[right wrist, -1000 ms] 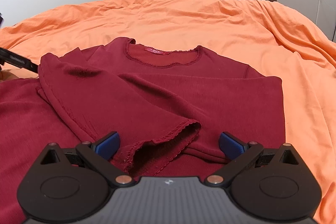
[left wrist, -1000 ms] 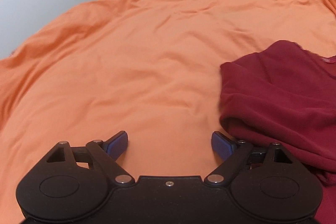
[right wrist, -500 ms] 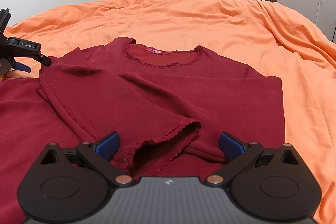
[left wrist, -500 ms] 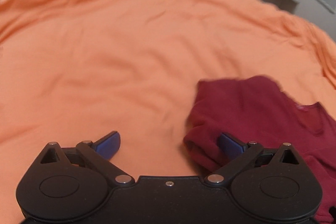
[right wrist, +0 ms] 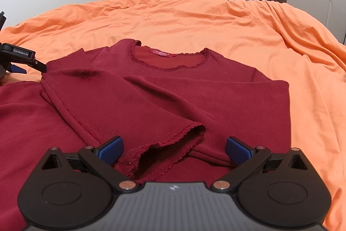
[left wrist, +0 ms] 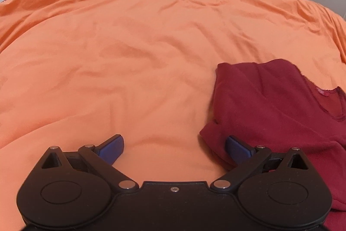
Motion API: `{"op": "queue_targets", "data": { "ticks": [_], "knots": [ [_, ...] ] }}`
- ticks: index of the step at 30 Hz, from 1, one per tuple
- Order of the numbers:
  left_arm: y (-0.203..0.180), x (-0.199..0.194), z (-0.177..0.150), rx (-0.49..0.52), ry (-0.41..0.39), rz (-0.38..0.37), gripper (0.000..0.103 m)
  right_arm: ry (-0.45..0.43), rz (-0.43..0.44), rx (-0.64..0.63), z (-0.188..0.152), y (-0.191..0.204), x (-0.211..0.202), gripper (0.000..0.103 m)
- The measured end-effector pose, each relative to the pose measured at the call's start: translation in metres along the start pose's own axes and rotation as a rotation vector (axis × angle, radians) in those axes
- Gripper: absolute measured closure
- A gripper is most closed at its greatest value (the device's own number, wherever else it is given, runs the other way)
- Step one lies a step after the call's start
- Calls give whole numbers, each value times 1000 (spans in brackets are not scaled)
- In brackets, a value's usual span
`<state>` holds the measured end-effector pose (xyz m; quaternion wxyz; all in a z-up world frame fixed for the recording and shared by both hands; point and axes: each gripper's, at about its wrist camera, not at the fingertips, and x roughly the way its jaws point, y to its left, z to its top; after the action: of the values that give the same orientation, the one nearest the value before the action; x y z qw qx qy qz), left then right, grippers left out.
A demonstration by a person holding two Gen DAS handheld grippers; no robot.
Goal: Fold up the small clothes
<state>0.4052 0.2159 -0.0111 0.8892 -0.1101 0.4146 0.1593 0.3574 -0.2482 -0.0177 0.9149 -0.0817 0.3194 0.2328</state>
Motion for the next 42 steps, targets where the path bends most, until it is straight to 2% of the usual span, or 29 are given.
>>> {"op": "queue_targets", "data": {
  "ticks": [6,12,17,21,23,26,30,32,35,36,39,40,41,42],
  "knots": [
    [4,-39,-10,-4,-57,-93,1,-26,-18,-12,-8,2,-42,0],
    [-4,-91,-35,63,-135,-192,1,-86,-83,-63,-34,18,-102,0],
    [-10,-135,-78,124,-216,-256,1,-113,-96,-29,-72,35,-149,0],
    [-7,-160,-122,112,-239,-313,1,-109,-116,21,-95,47,-182,0],
    [-9,-169,-143,129,-247,-315,1,-93,-123,28,-106,52,-195,0],
    [-15,-177,-170,174,-265,-269,1,-70,-140,70,-121,56,-212,0],
    [-19,-187,-196,225,-296,-213,1,-111,-74,203,-142,57,-237,0],
    [-20,-192,-206,229,-312,-210,1,-142,-51,219,-149,61,-246,1],
    [-16,-200,-215,215,-335,-239,1,-155,-70,191,-153,72,-250,21],
    [-13,-203,-217,209,-347,-254,1,-144,-75,190,-152,74,-247,23],
    [-8,-214,-224,188,-388,-303,1,-118,-44,239,-154,71,-240,39],
    [-7,-217,-226,183,-401,-317,1,-114,-40,259,-155,68,-240,48],
    [-7,-220,-228,181,-414,-328,1,-113,-45,268,-157,67,-240,65],
    [-6,-223,-231,180,-427,-336,1,-115,-54,276,-157,65,-241,77]
  ]
}}
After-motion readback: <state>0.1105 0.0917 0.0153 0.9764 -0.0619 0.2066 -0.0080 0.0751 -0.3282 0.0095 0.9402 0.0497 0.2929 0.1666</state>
